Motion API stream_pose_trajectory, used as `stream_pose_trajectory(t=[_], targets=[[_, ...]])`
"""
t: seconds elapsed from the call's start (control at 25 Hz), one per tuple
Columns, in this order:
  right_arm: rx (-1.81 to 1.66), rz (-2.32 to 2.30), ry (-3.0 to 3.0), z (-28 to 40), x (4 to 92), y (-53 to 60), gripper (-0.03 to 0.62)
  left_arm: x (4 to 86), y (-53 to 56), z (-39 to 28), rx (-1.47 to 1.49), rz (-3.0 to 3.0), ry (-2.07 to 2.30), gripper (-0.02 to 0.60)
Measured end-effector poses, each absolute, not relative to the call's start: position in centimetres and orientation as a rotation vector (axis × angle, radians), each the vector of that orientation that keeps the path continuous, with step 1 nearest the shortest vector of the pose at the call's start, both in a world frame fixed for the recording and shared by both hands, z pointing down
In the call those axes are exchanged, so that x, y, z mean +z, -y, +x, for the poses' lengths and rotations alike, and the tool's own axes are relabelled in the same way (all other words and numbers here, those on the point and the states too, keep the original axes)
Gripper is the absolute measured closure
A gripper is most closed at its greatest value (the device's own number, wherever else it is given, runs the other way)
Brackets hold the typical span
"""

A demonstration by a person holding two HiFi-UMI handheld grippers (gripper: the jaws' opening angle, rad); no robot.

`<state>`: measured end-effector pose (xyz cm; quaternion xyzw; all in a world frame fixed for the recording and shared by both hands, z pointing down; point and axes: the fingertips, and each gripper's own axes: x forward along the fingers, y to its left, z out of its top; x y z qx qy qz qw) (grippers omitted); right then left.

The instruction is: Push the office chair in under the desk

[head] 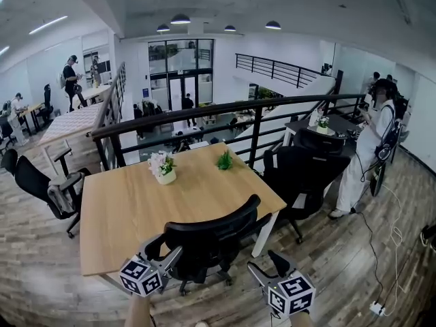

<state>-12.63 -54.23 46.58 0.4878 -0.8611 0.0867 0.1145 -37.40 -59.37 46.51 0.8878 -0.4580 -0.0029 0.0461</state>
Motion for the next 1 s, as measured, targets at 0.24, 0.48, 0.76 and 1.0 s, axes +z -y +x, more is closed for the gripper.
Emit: stream_pose_trajectory(t=[0.24,0.48,0.76,1.0], targets=[[0.266,1.431,2.55,-10.2,45.1,51.6,0.29,46.1,54.1,-32.0,-0.014,2.721,1.375,0.307],[0.232,1.424,2.579,-7.5,43.1,47.8,0.292,44.5,48.8,-28.6,-0.012,2.723,1.418,0.342],[0.146,1.455,2.607,-4.3,40.8,43.0,0.347,42.1,42.9,-24.8,0.031,2.783,1.443,0.391],[0.074,1.467,2.628,-2.6,38.5,39.9,0.4,40.8,39.2,-21.9,0.092,2.818,1.425,0.393]])
